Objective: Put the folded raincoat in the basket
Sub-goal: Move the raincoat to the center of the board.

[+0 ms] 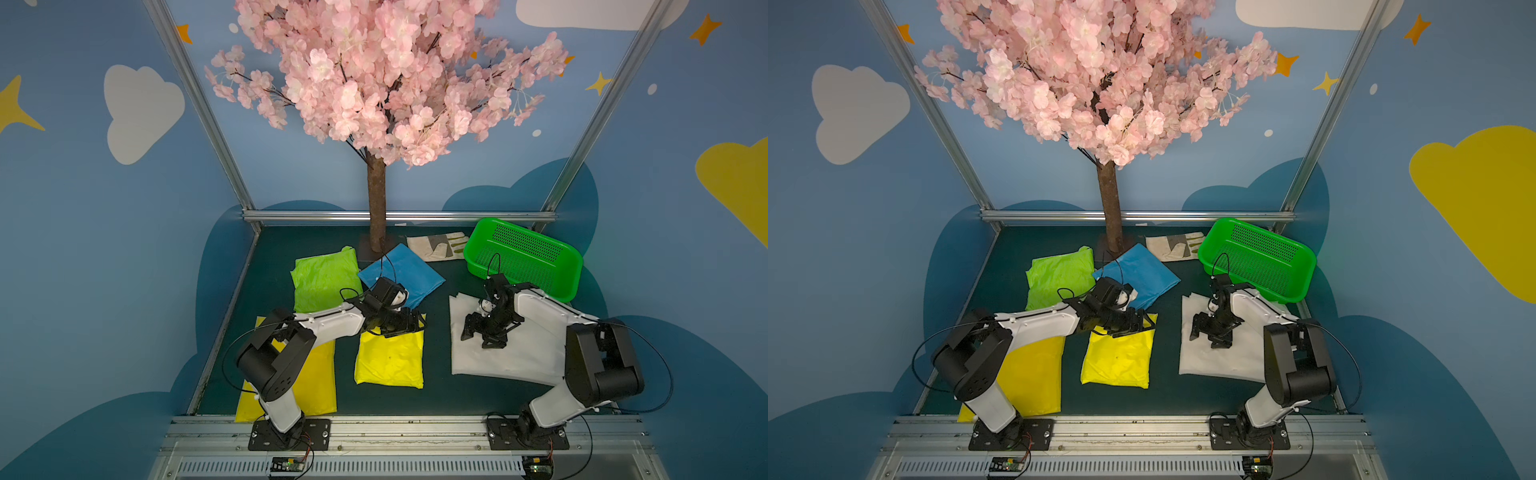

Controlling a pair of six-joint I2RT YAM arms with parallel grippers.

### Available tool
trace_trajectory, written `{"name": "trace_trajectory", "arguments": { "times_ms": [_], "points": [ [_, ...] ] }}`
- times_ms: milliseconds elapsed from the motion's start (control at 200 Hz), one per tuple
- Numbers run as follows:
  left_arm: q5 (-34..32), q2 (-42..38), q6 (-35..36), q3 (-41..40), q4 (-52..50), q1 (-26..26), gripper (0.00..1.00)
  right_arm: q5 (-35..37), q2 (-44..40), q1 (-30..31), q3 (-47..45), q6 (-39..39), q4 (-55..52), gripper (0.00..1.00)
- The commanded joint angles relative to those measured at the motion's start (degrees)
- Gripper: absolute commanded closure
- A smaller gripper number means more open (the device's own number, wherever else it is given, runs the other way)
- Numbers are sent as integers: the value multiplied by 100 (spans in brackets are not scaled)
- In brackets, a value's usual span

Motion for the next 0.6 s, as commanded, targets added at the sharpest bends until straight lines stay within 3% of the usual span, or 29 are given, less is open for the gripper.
{"name": "trace_trajectory", "arguments": {
  "times_ms": [0,240,466,591],
  "points": [
    [110,133,104,276,50,-137,15,-85,-366,-228,223,-39,-207,21],
    [19,1034,44,1327,-179,-691,19,-271,-612,-1052,358,-82,-230,21],
    [-91,2104,-139,2243,-262,-885,38,-397,-700,-1231,284,-91,-218,21],
    [-302,2367,-171,2380,-141,-960,42,-434,-709,-1235,245,-99,-224,21]
  ]
}}
